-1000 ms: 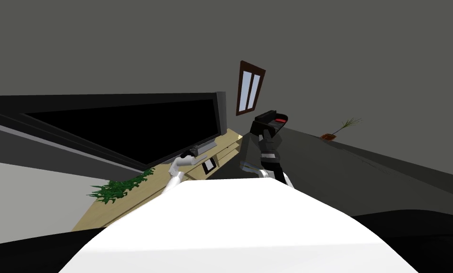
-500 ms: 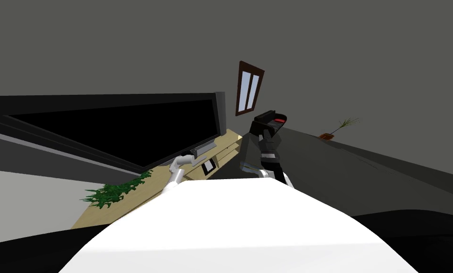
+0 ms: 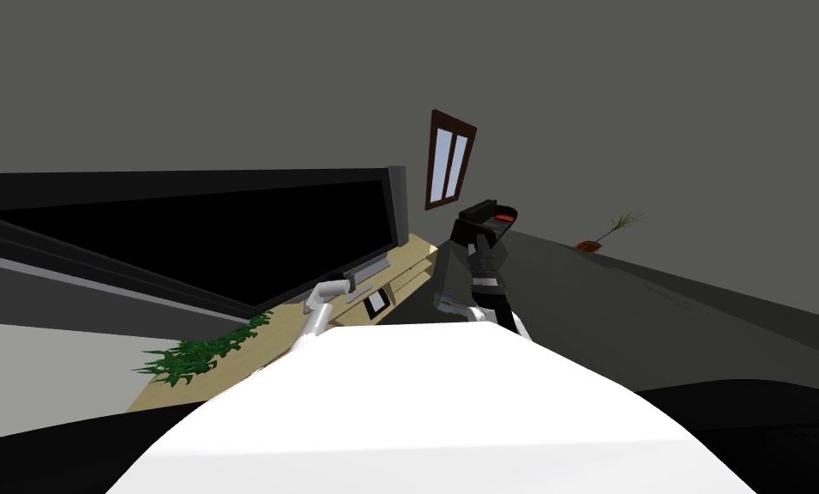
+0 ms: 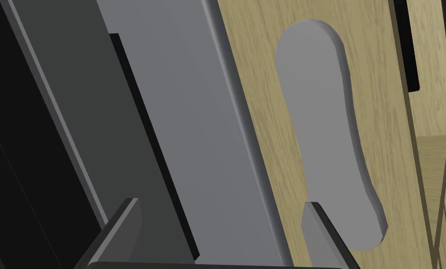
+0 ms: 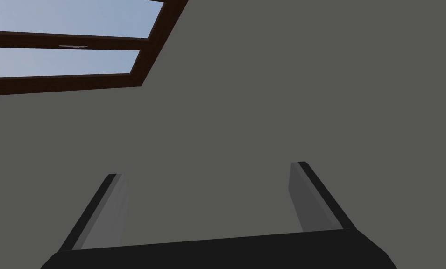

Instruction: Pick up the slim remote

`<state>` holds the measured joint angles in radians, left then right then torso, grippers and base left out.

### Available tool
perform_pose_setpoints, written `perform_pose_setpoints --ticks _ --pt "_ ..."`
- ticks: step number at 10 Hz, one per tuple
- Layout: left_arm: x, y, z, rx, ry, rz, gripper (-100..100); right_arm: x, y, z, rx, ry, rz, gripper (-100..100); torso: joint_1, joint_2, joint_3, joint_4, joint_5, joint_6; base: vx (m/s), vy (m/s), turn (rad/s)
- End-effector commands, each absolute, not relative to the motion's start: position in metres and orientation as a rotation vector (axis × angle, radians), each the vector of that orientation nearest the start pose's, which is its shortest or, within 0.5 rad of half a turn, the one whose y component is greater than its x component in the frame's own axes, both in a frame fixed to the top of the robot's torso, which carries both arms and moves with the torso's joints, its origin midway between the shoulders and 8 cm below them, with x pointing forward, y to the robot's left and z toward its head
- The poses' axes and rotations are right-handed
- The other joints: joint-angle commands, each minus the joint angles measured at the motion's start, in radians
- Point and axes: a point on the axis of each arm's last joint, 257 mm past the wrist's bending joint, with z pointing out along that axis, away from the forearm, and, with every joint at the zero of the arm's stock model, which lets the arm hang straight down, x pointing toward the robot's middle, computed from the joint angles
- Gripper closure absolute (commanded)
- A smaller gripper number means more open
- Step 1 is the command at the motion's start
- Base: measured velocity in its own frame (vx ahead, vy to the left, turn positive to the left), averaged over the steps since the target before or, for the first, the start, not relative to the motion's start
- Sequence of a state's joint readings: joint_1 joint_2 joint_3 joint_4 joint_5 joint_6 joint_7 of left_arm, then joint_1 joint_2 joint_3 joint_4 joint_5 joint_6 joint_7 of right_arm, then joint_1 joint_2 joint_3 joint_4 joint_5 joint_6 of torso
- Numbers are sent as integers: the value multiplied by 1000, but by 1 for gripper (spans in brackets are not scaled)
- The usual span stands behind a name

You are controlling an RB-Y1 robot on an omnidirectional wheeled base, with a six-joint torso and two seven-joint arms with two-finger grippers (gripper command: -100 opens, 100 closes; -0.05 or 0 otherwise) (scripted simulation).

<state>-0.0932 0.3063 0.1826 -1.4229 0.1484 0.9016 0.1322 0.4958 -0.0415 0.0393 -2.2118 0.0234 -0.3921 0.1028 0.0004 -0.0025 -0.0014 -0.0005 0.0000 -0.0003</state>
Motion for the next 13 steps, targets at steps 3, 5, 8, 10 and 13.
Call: perform_pose_setpoints --ticks 3,5,8,10,13 --pt "437 425 -428 -2136 1529 -396 -100 375 -265 -29 708 812 1191 0 0 0 0 0 0 0 39 5 -19" --pt "420 431 -445 -2263 1505 -330 -100 375 -265 -29 708 812 1191 0 0 0 0 0 0 0 55 14 -38" --pt "394 430 -464 -2405 1485 -243 -100 375 -265 -29 708 812 1191 0 0 -1 -1 0 0 0 57 16 -25" --pt "378 428 -475 -2481 1477 -189 -100 375 -265 -29 708 812 1191 0 0 -1 -1 0 0 0 59 10 -17" --pt "347 419 -493 -2644 1437 -94 -100 375 -265 -29 708 812 1191 0 1 -3 -2 -1 0 0 81 24 -33"
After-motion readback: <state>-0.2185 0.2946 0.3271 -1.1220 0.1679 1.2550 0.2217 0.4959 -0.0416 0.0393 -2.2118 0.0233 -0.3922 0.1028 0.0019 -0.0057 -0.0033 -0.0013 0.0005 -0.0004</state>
